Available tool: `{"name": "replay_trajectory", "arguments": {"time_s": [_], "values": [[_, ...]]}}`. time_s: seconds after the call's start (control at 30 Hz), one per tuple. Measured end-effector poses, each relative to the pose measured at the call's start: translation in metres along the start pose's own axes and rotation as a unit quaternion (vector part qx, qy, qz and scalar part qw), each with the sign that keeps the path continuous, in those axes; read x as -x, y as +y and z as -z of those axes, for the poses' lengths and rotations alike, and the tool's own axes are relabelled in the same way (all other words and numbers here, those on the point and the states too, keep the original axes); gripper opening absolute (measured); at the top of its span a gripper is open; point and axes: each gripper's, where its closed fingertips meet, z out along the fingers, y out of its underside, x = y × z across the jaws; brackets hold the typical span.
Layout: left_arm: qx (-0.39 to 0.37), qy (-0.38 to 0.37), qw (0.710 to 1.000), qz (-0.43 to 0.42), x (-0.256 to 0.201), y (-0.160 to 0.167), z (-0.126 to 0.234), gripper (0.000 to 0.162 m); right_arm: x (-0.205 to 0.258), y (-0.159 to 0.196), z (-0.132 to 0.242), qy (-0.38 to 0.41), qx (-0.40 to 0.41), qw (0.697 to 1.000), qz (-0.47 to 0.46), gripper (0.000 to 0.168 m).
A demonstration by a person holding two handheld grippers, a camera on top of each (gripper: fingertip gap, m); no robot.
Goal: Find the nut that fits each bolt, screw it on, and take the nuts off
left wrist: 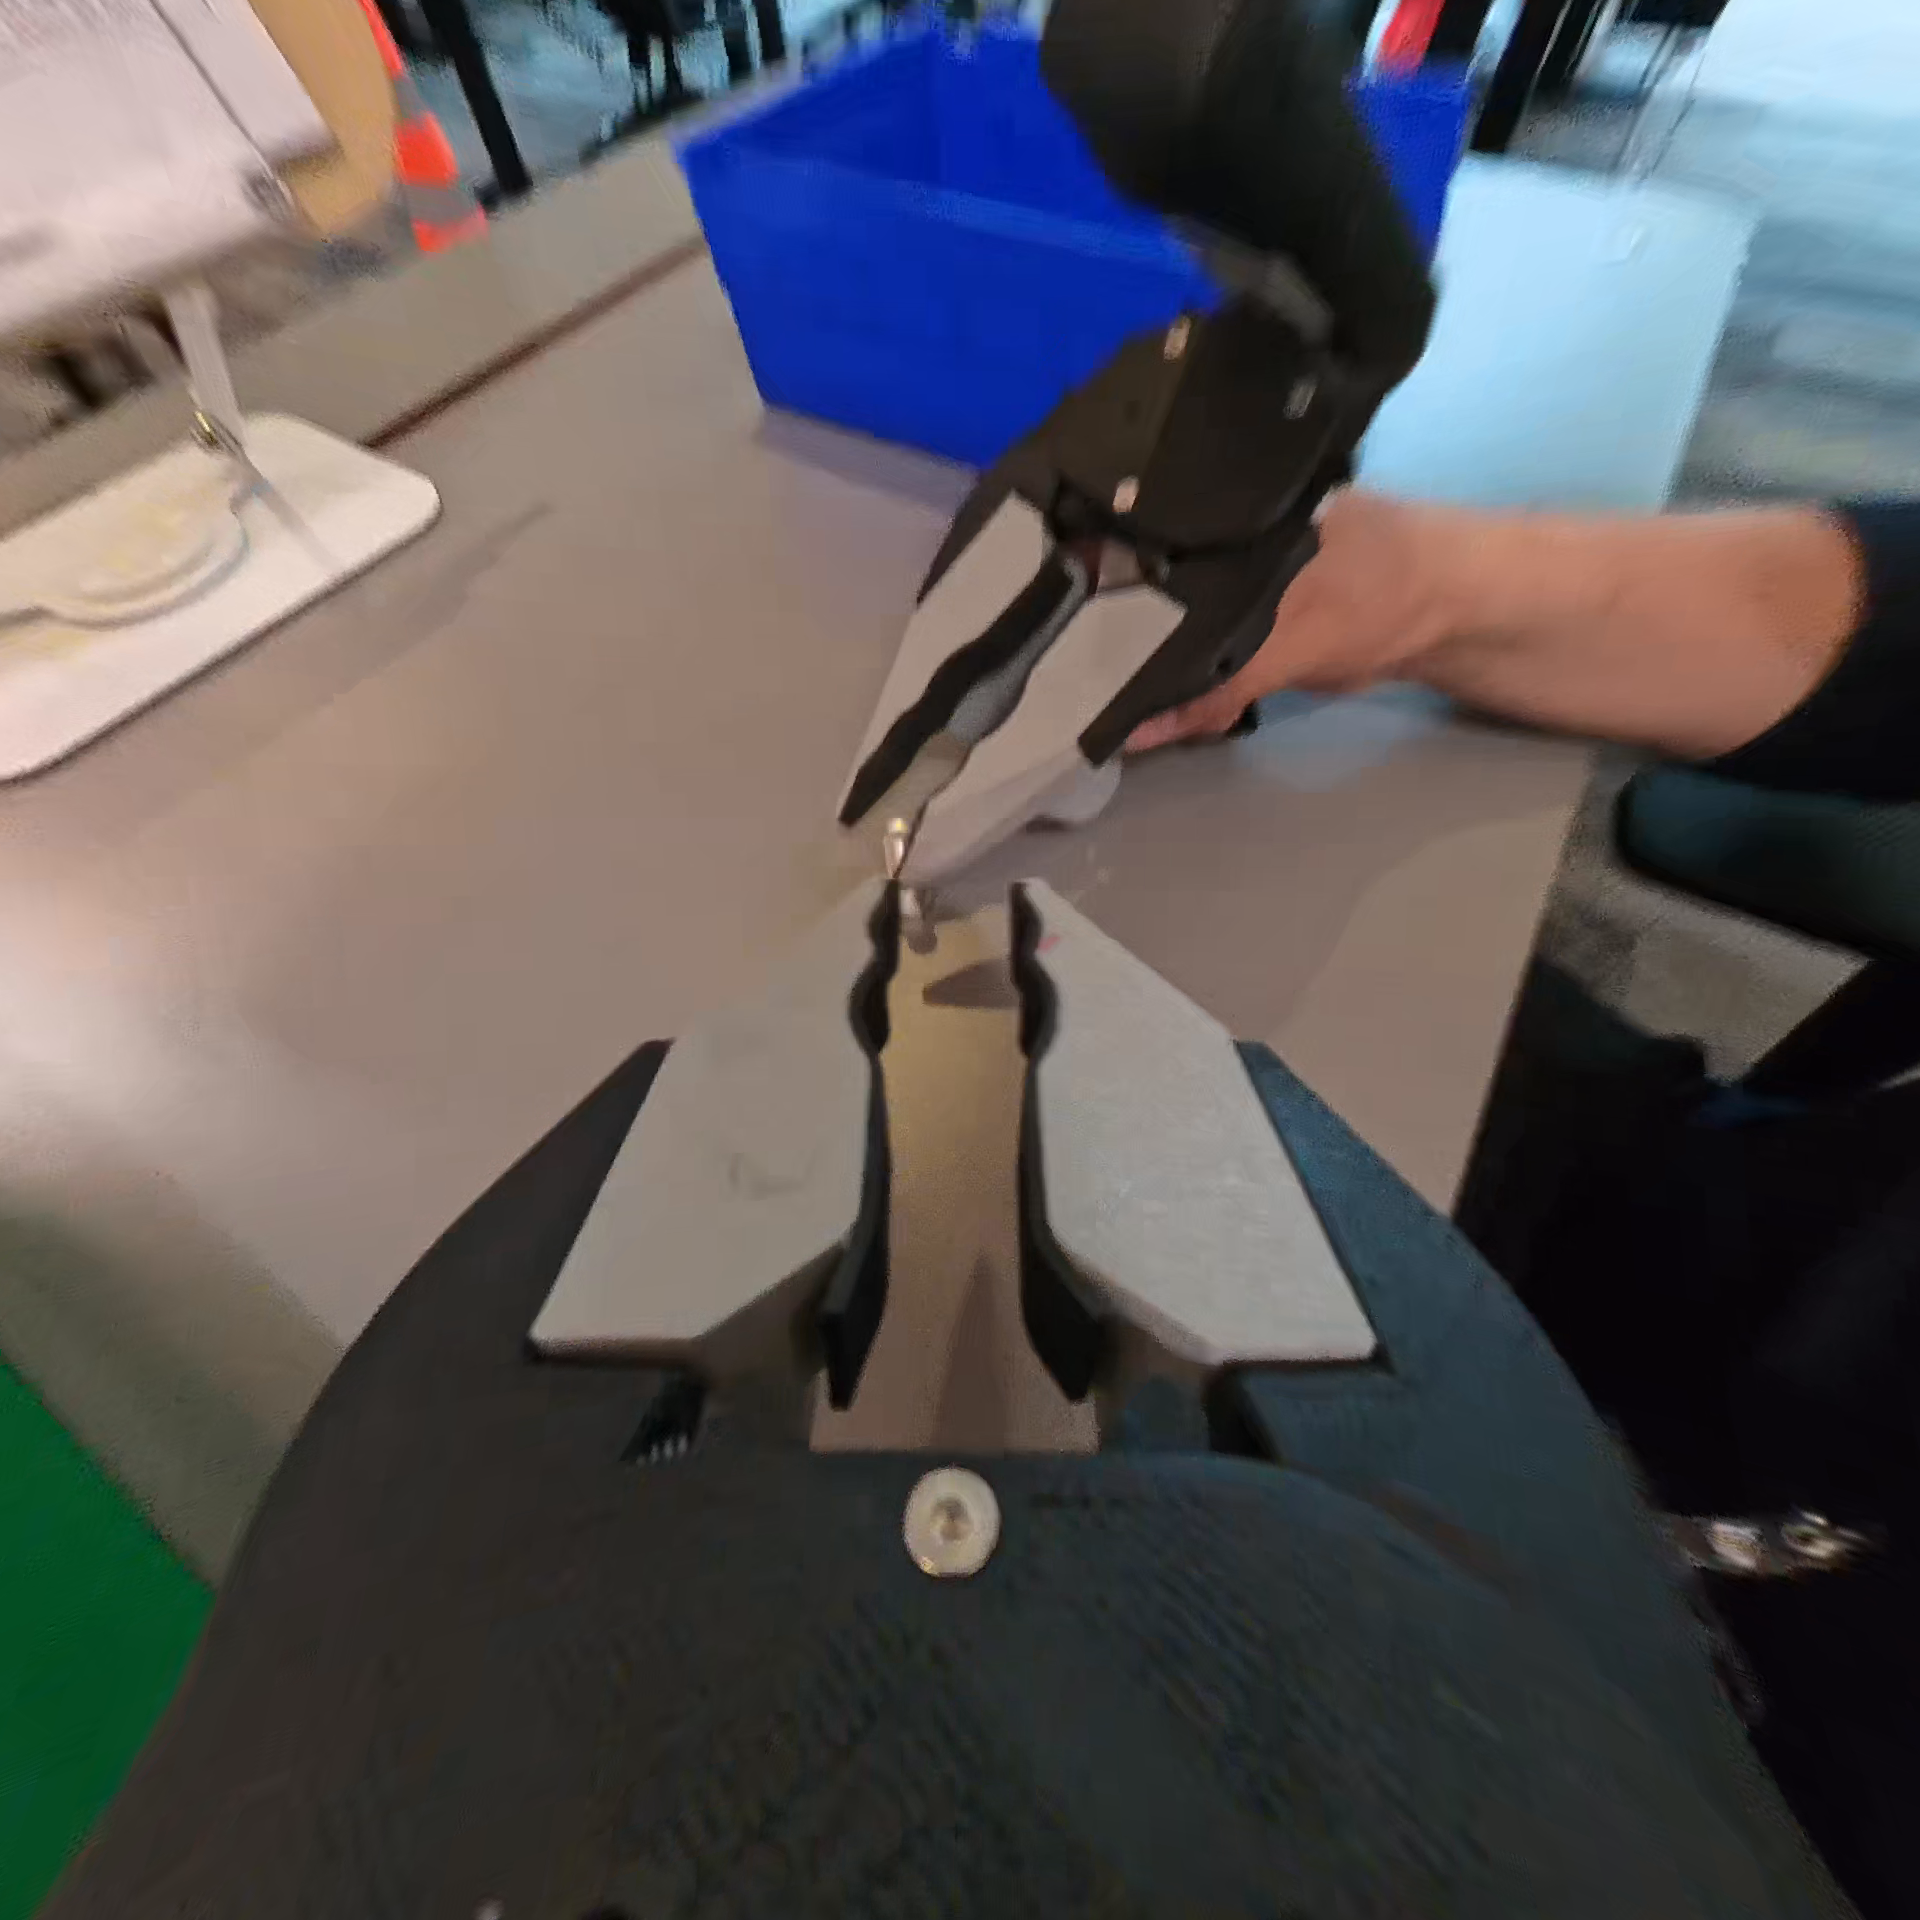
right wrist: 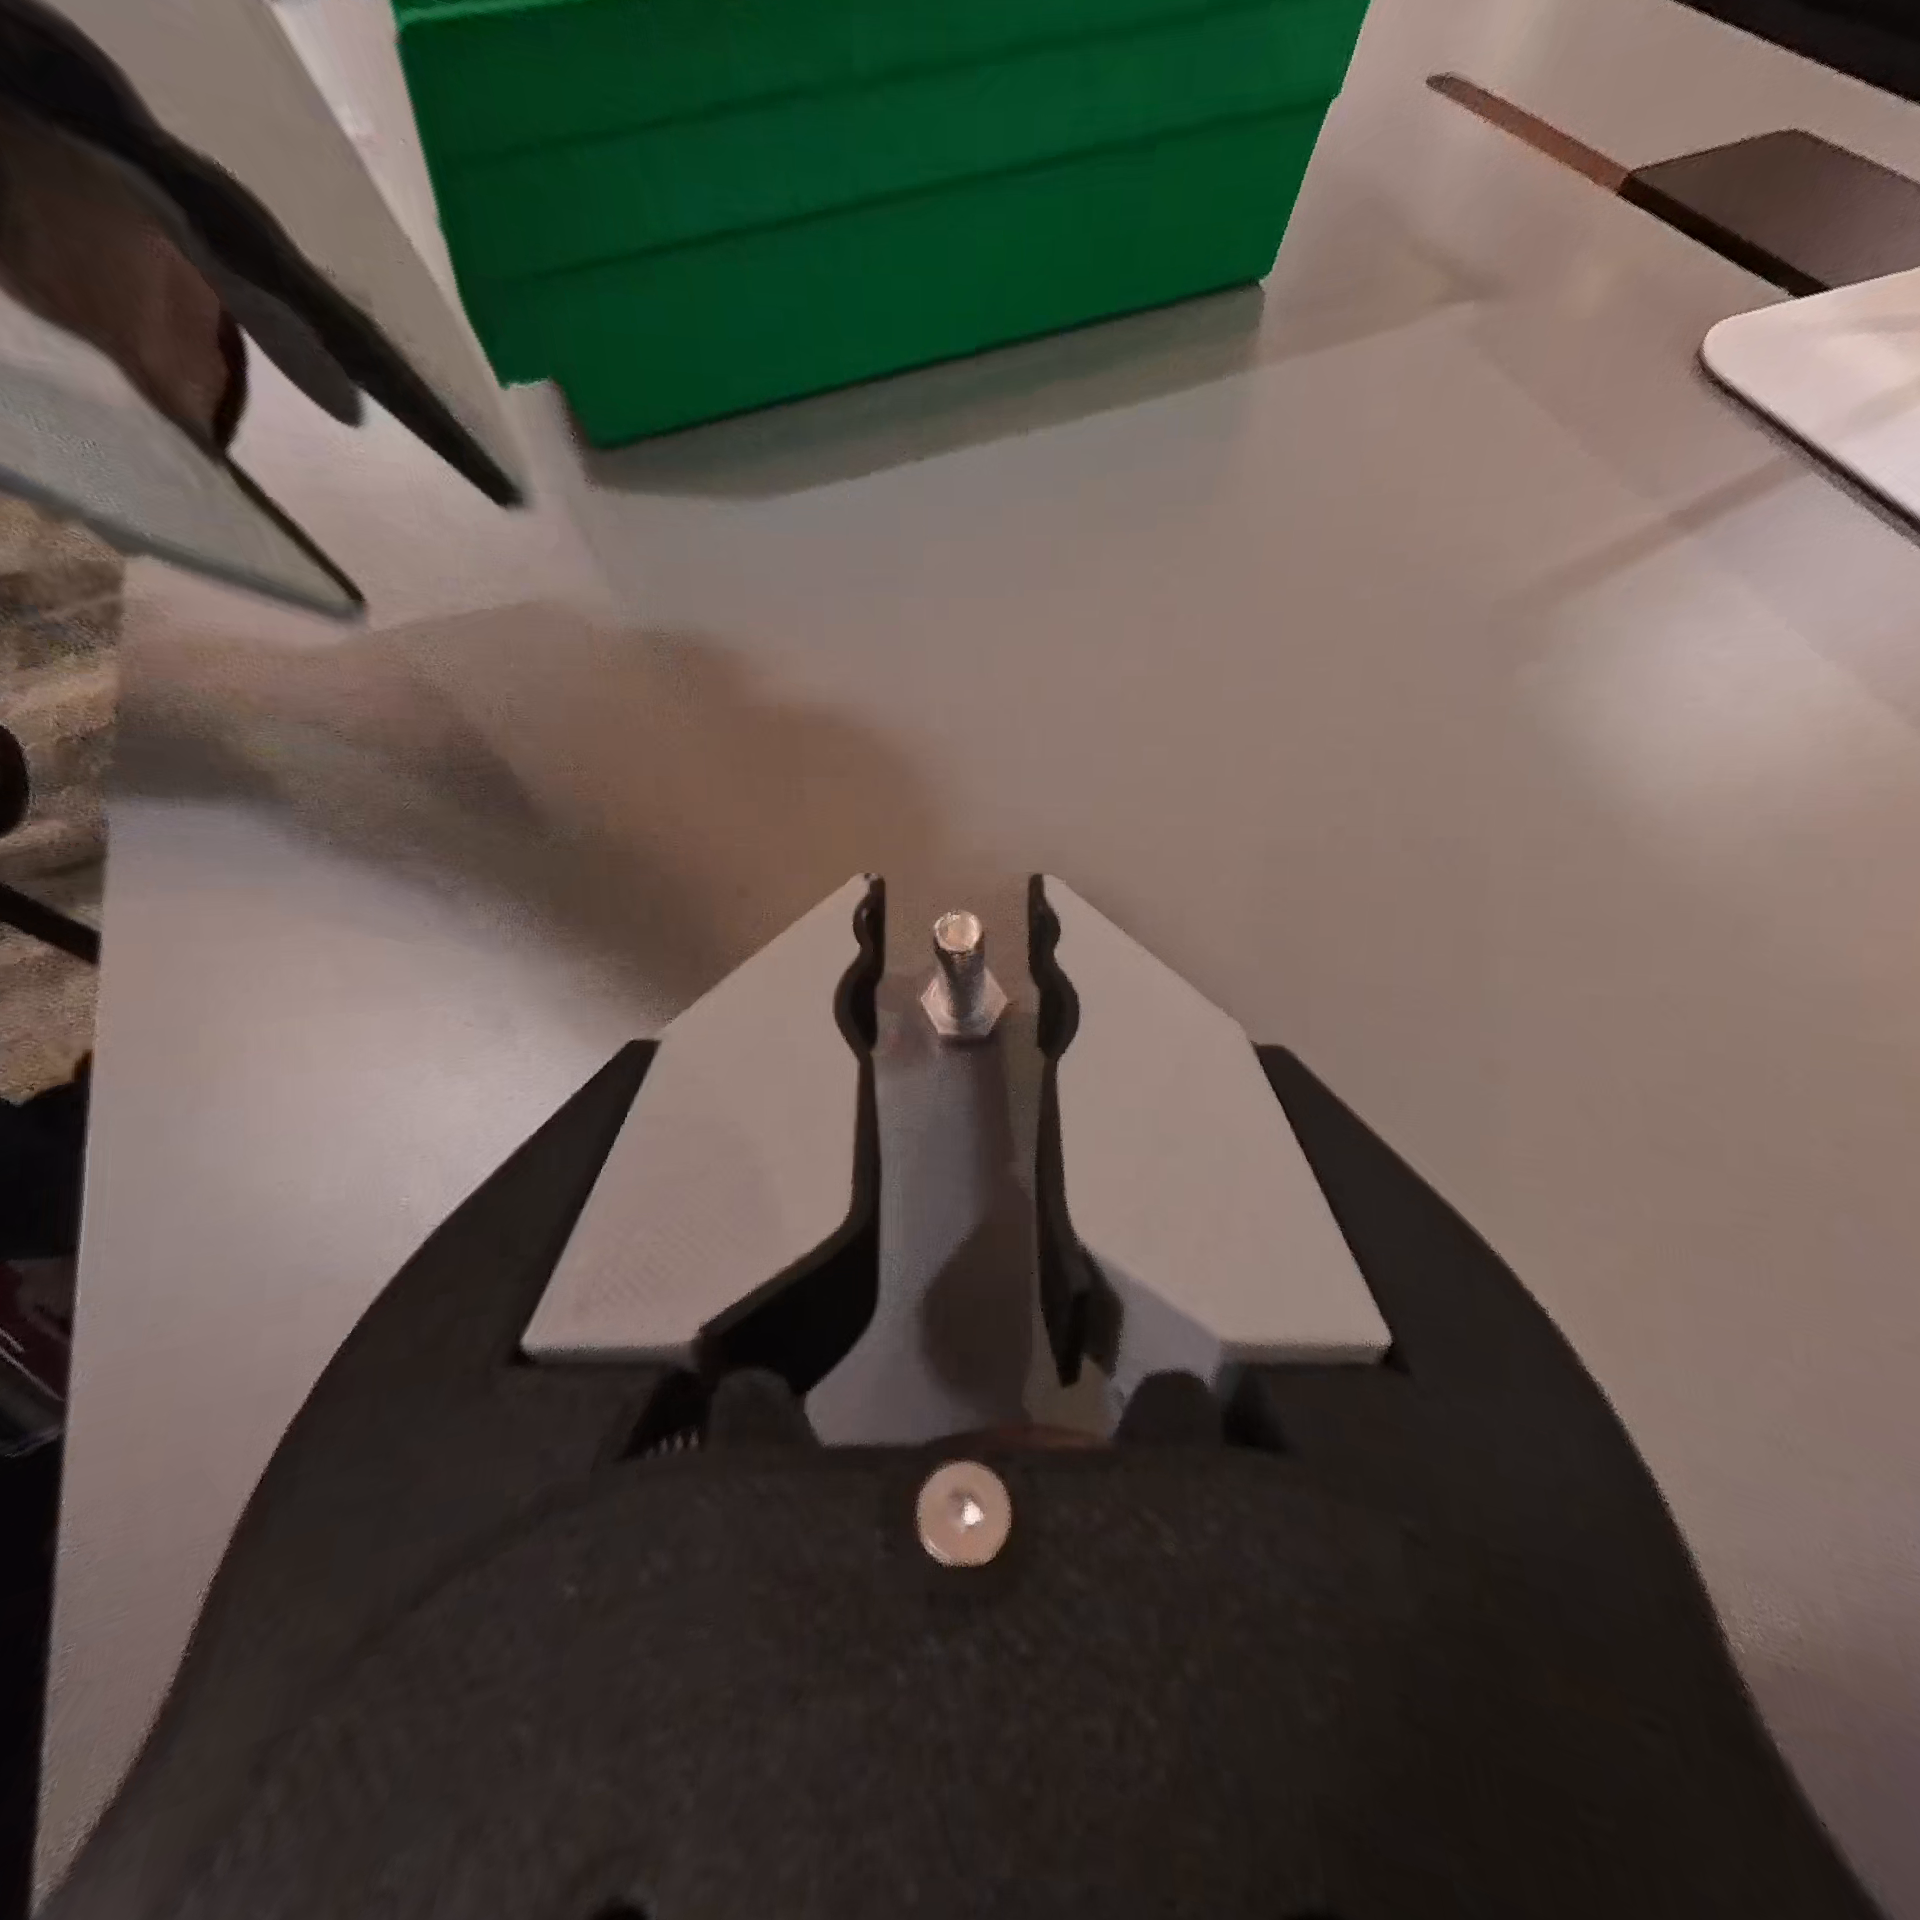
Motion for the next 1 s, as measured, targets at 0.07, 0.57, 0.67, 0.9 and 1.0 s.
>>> {"name": "replay_trajectory", "arguments": {"time_s": [0.07, 0.57, 0.67, 0.9, 1.0], "values": [[-0.031, 0.003, 0.999, 0.009, 0.013, -0.024, 0.032, 0.000, -0.007, -0.007, 0.004, 0.013, -0.016, 1.000, -0.013, 0.034], [0.060, -0.199, 0.967, 0.144, 0.252, 0.032, 0.118, 0.044, -0.060, -0.051, 0.057, 0.121, -0.196, 0.973, -0.020, 0.038], [0.116, -0.198, 0.961, 0.157, 0.280, 0.060, 0.106, 0.047, -0.059, -0.040, 0.042, 0.111, -0.163, 0.980, -0.026, 0.041], [0.056, -0.210, 0.969, 0.114, 0.288, 0.061, 0.096, 0.043, -0.082, -0.007, 0.024, 0.130, -0.075, 0.985, -0.082, 0.043], [0.024, -0.175, 0.977, 0.116, 0.271, 0.059, 0.094, 0.049, -0.086, -0.003, 0.022, 0.117, -0.072, 0.985, -0.110, 0.044]]}}
